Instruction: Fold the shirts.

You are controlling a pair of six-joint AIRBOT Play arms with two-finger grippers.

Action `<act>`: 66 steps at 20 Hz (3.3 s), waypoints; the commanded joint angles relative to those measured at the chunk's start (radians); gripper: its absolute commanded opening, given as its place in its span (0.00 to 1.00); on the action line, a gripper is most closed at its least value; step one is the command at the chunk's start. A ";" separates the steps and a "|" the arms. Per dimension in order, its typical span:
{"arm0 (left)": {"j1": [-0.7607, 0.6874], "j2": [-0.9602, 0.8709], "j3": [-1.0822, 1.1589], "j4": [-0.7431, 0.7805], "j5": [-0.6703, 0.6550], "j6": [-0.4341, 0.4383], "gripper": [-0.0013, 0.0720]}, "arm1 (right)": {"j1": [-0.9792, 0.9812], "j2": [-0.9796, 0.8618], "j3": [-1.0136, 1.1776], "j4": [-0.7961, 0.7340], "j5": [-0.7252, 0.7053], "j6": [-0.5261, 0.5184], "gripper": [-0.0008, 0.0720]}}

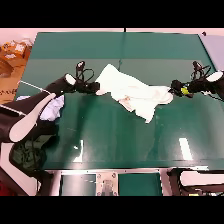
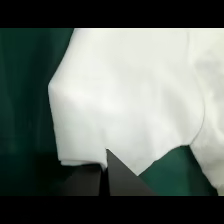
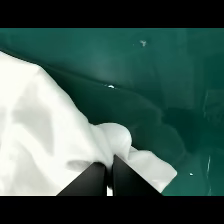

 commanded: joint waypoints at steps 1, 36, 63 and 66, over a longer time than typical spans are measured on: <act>0.015 -0.006 0.036 0.014 -0.018 0.035 0.05 | -0.011 -0.007 0.017 0.007 0.028 -0.003 0.03; 0.063 0.595 0.451 0.634 -0.748 -0.108 0.05 | -0.001 0.190 0.161 0.336 0.445 0.000 0.03; 0.051 0.305 0.454 0.170 -0.239 0.179 0.05 | -0.047 0.724 -0.300 -0.279 0.063 0.315 0.03; -0.004 0.149 0.453 0.119 -0.179 0.249 0.05 | -0.061 0.597 -0.434 -0.268 -0.059 0.337 0.03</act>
